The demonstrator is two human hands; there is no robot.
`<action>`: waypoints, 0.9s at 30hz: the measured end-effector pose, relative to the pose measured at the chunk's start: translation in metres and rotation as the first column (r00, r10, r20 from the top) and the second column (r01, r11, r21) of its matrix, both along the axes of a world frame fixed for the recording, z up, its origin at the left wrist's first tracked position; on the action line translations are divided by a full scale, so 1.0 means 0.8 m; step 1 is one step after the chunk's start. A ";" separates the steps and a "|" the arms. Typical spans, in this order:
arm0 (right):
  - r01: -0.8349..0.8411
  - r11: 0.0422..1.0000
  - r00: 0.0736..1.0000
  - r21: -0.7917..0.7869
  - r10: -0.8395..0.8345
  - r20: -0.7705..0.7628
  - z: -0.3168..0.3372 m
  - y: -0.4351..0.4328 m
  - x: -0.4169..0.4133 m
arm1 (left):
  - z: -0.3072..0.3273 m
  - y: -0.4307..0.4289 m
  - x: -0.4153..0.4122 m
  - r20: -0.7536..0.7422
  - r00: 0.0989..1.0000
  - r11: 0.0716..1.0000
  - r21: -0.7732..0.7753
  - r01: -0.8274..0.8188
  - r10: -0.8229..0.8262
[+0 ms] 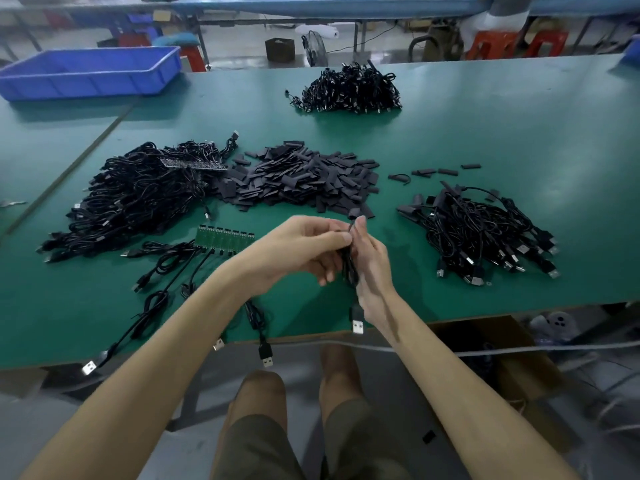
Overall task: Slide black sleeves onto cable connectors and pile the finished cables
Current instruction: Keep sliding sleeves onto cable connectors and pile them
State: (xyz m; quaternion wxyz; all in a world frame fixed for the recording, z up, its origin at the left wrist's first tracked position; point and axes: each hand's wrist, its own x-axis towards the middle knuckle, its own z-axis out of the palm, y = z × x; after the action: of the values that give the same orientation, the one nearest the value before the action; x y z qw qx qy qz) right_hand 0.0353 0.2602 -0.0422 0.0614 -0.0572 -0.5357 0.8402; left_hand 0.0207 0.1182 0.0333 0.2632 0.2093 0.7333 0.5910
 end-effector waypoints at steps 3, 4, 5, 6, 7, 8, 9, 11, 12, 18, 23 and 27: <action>0.054 0.997 0.998 0.054 -0.053 -0.012 -0.002 -0.009 -0.005 | 0.019 0.028 -0.014 -0.037 0.999 0.999 0.036 -0.023 0.024; 0.068 0.994 0.997 0.083 -0.070 0.019 -0.003 -0.010 -0.007 | 0.024 0.043 -0.019 -0.045 0.998 0.999 0.034 -0.031 0.032; 0.070 0.988 0.996 0.134 -0.077 0.047 -0.004 -0.010 -0.007 | 0.028 0.060 -0.024 -0.054 0.998 0.999 0.029 -0.037 0.039; 0.058 0.980 0.996 0.192 -0.070 0.058 -0.004 -0.009 -0.006 | 0.030 0.079 -0.030 -0.061 0.997 0.999 0.023 -0.040 0.041; 0.036 0.968 0.997 0.250 -0.051 0.054 -0.003 -0.007 -0.003 | 0.031 0.099 -0.035 -0.070 0.997 0.999 0.018 -0.040 0.041; 0.016 0.955 0.999 0.295 -0.029 0.042 -0.003 -0.005 0.000 | 0.031 0.120 -0.041 -0.079 0.996 0.999 0.010 -0.044 0.044; 0.002 0.945 0.999 0.328 -0.014 0.033 -0.002 -0.002 0.002 | 0.029 0.140 -0.046 -0.086 0.995 0.999 -0.004 -0.046 0.046; 0.008 0.938 0.999 0.348 -0.018 0.026 -0.002 -0.001 0.004 | 0.020 0.172 -0.056 -0.083 0.996 0.999 -0.046 -0.029 0.025; 0.013 0.943 1.000 0.333 -0.021 0.020 -0.001 -0.001 0.005 | 0.012 0.185 -0.057 -0.078 0.997 0.997 -0.070 -0.009 0.004; -0.054 0.969 0.997 0.242 0.040 0.064 -0.003 -0.003 0.003 | -0.031 0.212 -0.052 -0.204 0.979 0.989 -0.143 -0.049 0.019; -0.065 0.969 0.997 0.240 0.053 0.057 -0.007 -0.004 0.000 | -0.027 0.199 -0.049 -0.246 0.967 0.982 -0.187 0.024 -0.070; -0.089 0.963 0.995 0.256 0.073 0.068 -0.008 -0.002 0.000 | -0.014 0.170 -0.038 -0.368 0.930 0.993 -0.111 -0.036 -0.007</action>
State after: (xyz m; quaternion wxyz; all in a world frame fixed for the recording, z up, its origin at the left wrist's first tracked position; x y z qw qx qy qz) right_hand 0.0353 0.2584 -0.0489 0.0183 -0.0511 -0.6442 0.7629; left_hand -0.0100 0.2539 0.0224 0.1286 0.2951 0.8042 0.4997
